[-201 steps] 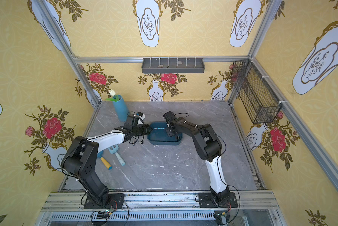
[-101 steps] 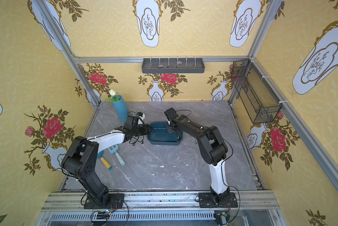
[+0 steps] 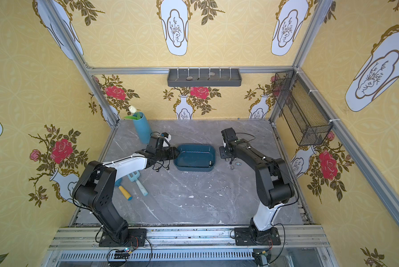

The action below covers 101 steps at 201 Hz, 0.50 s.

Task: Take out the socket from the storage box
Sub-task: Place the socket head at the center of the board.

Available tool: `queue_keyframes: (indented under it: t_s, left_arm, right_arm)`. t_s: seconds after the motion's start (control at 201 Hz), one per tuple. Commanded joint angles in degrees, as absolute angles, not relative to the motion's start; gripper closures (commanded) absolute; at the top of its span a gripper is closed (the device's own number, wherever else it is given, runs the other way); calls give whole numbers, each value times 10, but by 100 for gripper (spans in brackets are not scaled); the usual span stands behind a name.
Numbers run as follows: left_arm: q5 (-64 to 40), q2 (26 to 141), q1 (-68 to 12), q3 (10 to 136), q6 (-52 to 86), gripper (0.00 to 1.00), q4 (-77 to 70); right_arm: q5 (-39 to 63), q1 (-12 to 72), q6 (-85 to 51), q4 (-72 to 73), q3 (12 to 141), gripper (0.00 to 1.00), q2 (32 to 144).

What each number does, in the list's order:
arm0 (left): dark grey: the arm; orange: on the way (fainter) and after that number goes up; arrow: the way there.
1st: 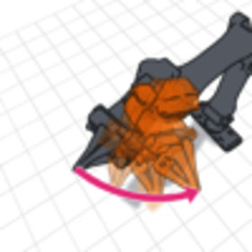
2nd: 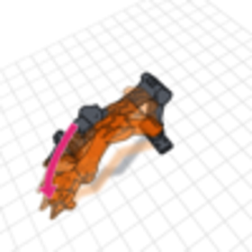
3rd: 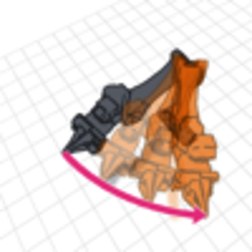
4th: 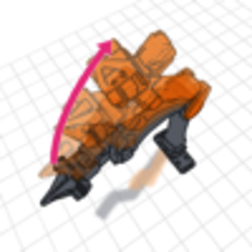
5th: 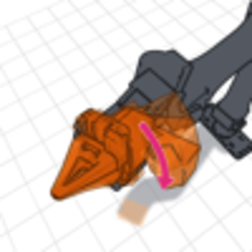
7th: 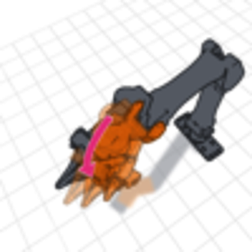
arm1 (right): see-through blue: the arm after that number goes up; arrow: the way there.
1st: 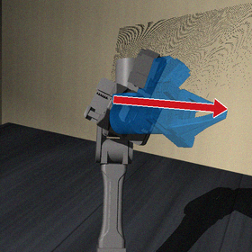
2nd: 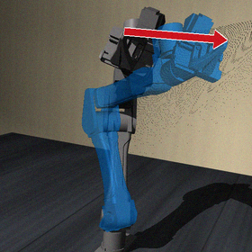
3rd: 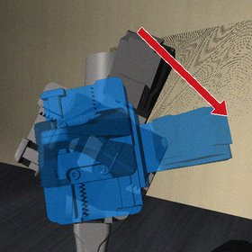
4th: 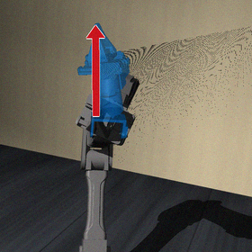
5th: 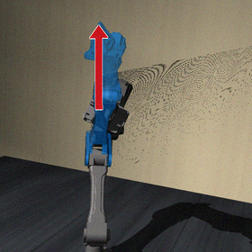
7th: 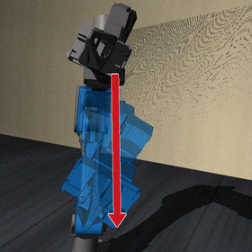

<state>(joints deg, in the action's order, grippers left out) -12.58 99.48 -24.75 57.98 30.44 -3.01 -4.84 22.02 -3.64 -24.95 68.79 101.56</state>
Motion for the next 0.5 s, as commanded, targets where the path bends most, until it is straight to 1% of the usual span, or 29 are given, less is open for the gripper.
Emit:
queue_keyframes:
  t_s: [0.0, 0.299, 0.498]
  left_arm:
    - [-125, 993, -247, 577, 298, 52, -46]
    - [-123, 987, -246, 574, 296, 53, -45]
    - [-123, 987, -247, 574, 296, 53, -45]
  right_arm:
    - [-27, 204, -40, -221, 686, 78, 1038]
    - [-42, 184, -20, -205, 700, 77, 1077]
    - [-23, 172, -17, -201, 714, 74, 1103]
